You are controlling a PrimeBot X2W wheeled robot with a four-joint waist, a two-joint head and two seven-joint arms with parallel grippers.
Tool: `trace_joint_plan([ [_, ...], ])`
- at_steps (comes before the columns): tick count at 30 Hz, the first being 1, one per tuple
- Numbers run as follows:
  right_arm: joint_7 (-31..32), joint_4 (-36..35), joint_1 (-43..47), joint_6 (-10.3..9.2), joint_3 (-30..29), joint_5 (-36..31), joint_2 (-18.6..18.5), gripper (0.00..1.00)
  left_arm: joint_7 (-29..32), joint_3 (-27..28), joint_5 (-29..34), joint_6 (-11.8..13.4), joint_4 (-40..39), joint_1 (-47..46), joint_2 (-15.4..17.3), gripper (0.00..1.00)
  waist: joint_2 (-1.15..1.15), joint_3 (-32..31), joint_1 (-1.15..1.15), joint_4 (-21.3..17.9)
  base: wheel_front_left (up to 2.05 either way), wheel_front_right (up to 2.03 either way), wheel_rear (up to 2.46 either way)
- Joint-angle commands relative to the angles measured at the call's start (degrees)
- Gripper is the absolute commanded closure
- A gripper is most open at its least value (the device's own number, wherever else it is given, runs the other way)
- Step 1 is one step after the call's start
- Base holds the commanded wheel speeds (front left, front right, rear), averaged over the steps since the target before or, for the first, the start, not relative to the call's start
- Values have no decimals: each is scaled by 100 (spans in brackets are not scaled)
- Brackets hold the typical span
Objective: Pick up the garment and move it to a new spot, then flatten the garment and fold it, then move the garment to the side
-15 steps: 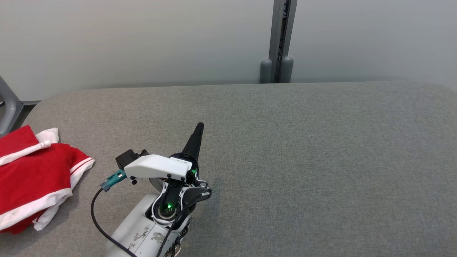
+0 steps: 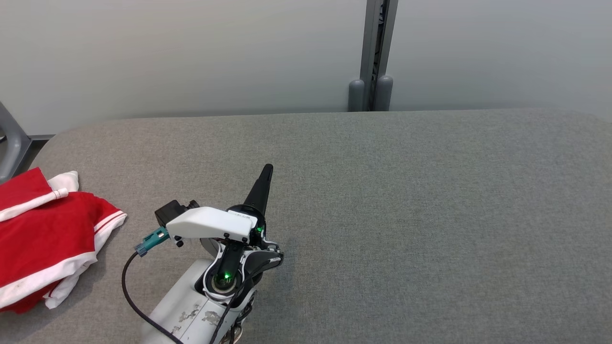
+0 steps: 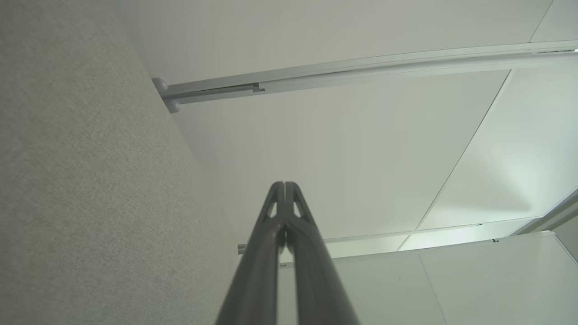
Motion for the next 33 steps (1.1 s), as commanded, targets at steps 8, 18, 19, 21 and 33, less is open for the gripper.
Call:
trace_joint_plan([
  [8, -10, -27, -2, 21, 10, -34, -48, 100, 1, 25, 6, -23, -10, -62, 29, 100, 0, 0, 0, 0, 0, 0, 0],
  [18, -10, -27, -2, 21, 10, -34, -48, 100, 1, 25, 6, -23, -10, -62, 29, 100, 0, 0, 0, 0, 0, 0, 0],
  [19, -10, -27, -2, 21, 10, -34, -48, 100, 1, 25, 6, -23, -10, -62, 29, 100, 0, 0, 0, 0, 0, 0, 0],
  [21, -9, -27, -2, 21, 10, -34, -48, 100, 1, 25, 6, -23, -10, -62, 29, 100, 0, 0, 0, 0, 0, 0, 0],
  [33, -10, -27, -1, 21, 10, -34, -48, 100, 1, 25, 7, -23, -10, -62, 29, 100, 0, 0, 0, 0, 0, 0, 0],
])
